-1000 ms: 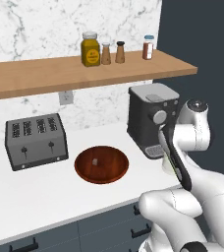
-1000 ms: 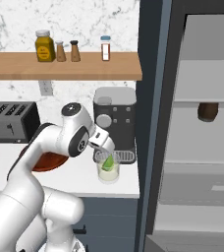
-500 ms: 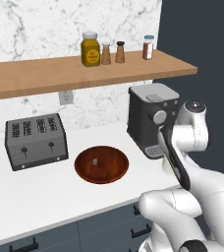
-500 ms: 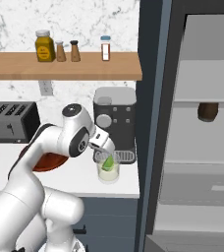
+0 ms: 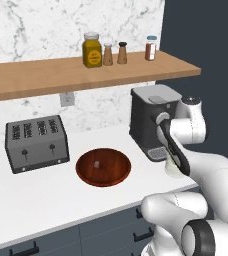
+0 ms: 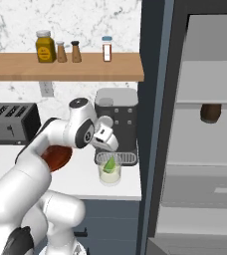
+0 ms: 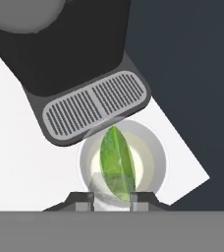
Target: Grab a lemon wedge from the fridge and one ice cube from the ice bowl, and put them in the glass of lemonade.
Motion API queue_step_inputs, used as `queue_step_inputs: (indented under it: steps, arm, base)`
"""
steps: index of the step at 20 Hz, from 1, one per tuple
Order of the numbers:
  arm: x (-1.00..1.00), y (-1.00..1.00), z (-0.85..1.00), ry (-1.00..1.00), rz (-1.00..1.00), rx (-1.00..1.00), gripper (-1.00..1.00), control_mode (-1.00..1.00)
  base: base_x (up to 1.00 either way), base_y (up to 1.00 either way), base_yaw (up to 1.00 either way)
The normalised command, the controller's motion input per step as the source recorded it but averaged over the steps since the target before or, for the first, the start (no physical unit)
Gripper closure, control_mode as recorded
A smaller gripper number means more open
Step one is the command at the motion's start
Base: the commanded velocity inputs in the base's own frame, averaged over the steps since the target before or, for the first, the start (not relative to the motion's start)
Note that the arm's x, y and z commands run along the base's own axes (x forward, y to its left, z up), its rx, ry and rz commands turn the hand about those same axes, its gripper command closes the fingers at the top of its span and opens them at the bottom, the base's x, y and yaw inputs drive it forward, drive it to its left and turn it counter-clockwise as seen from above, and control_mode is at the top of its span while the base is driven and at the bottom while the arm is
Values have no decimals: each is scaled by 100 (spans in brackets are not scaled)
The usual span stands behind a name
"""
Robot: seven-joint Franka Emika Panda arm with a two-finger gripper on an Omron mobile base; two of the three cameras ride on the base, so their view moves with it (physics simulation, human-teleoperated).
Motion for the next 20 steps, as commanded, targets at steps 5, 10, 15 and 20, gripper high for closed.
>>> queue_step_inputs:
  steps: [5,10,15,20]
  arm:
    - [1,0,0,0,0,0,100,-100]
    - [6,-5,0,0,0,0,100,-100]
    - [2,-3,0,0,0,0,100,-100]
    - [0,0,-1,0,0,0,100,-100]
  base:
    - [0,0,0]
    - [0,0,0]
    - [0,0,0]
    - [0,0,0]
